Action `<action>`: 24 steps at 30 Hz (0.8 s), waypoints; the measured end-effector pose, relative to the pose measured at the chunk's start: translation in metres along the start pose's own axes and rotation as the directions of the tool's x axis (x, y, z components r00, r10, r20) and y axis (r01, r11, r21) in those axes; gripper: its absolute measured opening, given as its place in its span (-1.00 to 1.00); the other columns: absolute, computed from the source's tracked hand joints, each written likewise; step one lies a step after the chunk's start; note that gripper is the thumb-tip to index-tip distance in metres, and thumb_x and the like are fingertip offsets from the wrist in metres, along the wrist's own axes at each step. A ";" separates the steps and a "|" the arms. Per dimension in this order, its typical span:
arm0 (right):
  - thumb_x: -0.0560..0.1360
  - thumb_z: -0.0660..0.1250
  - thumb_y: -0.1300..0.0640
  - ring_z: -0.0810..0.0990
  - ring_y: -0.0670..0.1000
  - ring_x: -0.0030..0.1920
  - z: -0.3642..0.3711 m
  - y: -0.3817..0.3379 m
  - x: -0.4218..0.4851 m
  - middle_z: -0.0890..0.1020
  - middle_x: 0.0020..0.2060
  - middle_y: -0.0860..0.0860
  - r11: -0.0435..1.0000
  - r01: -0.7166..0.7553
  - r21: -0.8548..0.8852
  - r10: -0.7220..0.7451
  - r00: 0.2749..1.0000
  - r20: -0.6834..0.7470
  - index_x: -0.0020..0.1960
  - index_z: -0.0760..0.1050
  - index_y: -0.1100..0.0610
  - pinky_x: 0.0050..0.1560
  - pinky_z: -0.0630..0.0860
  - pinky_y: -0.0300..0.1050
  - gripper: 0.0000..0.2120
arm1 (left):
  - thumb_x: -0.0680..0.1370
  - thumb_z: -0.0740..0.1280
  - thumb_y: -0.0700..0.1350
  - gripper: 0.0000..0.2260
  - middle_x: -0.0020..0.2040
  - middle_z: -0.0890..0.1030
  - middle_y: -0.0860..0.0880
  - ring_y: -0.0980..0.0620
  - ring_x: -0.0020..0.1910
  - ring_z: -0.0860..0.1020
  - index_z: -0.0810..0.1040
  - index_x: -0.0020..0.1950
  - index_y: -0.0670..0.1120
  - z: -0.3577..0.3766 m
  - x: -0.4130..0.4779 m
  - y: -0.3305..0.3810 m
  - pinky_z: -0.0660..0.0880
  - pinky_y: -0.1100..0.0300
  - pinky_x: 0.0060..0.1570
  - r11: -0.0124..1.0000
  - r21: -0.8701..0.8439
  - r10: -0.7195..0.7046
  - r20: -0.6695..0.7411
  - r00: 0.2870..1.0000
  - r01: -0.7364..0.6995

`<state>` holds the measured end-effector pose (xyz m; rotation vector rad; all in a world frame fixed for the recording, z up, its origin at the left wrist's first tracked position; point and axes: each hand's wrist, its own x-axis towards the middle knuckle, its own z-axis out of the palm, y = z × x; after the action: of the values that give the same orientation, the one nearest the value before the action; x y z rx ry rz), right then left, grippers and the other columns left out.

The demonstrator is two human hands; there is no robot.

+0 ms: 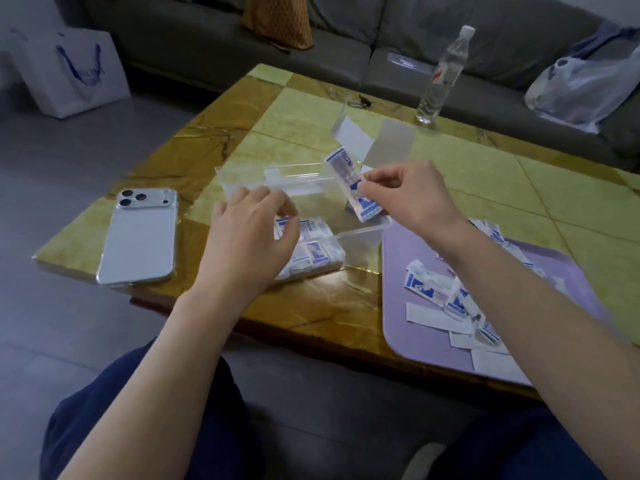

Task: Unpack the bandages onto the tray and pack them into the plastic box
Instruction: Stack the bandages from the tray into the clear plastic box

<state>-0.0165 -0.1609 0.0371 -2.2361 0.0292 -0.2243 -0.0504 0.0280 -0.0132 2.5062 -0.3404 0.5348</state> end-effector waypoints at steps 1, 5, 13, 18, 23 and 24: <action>0.43 0.41 0.25 0.57 -0.09 -0.31 0.006 0.000 0.006 0.65 -0.25 0.07 0.999 -0.043 -0.023 0.044 0.998 0.040 -0.13 0.63 0.17 -0.37 0.53 -0.40 -0.96 | 0.52 0.28 -0.07 -0.91 -0.10 0.57 0.05 -0.03 -0.04 0.46 0.54 -0.05 -0.04 -0.001 -0.002 -0.001 0.29 0.08 0.00 1.000 0.005 0.011 0.032 0.999 -0.012; 0.40 0.40 0.25 0.68 0.11 -0.17 0.032 0.003 0.027 0.69 -0.18 0.19 0.968 -0.115 -0.222 0.159 0.969 0.191 -0.19 0.64 0.30 -0.05 0.62 0.03 -0.89 | 0.48 0.35 -0.04 -0.92 -0.21 0.53 0.09 -0.02 -0.11 0.44 0.54 -0.16 -0.02 -0.002 -0.012 -0.007 0.20 0.12 -0.05 0.998 0.024 0.052 0.047 0.998 -0.053; 0.40 0.42 0.25 0.67 0.10 -0.17 0.062 0.005 0.040 0.68 -0.15 0.20 0.875 -0.199 -0.440 0.361 0.876 0.320 -0.03 0.62 0.32 0.01 0.61 0.03 -0.82 | 0.47 0.39 -0.05 -0.95 -0.24 0.54 0.10 -0.03 -0.13 0.46 0.56 -0.17 0.00 -0.005 -0.022 -0.013 0.20 0.09 -0.04 0.998 -0.008 0.065 0.038 0.997 -0.065; 0.41 0.43 0.21 0.67 0.10 -0.04 0.070 0.006 0.041 0.68 -0.15 0.15 0.837 -0.199 -0.510 0.418 0.834 0.360 -0.02 0.61 0.32 0.10 0.57 0.02 -0.79 | 0.51 0.35 -0.03 -0.95 -0.19 0.56 0.09 0.00 -0.09 0.45 0.56 -0.13 0.02 -0.006 -0.022 -0.012 0.18 0.10 0.02 0.999 -0.036 0.034 0.046 0.998 -0.032; 0.44 0.41 0.27 0.64 0.04 -0.15 0.074 0.004 0.042 0.63 -0.24 0.13 0.834 -0.215 -0.508 0.441 0.813 0.381 0.02 0.59 0.34 0.08 0.58 -0.04 -0.80 | 0.53 0.32 -0.02 -0.95 -0.17 0.55 0.10 0.02 -0.07 0.44 0.55 -0.11 0.04 -0.005 -0.021 -0.013 0.17 0.11 0.06 0.998 -0.057 0.028 0.051 0.998 -0.025; 0.44 0.40 0.28 0.63 0.01 -0.22 0.074 0.004 0.042 0.62 -0.27 0.11 0.834 -0.212 -0.510 0.440 0.812 0.383 0.04 0.58 0.35 0.04 0.59 -0.08 -0.79 | 0.53 0.32 -0.02 -0.95 -0.17 0.55 0.10 0.03 -0.07 0.43 0.55 -0.11 0.05 -0.005 -0.021 -0.013 0.17 0.11 0.06 0.998 -0.058 0.026 0.052 0.998 -0.023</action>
<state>0.0377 -0.1098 -0.0048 -2.6312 0.2256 0.6122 -0.0661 0.0446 -0.0245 2.4674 -0.4012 0.4623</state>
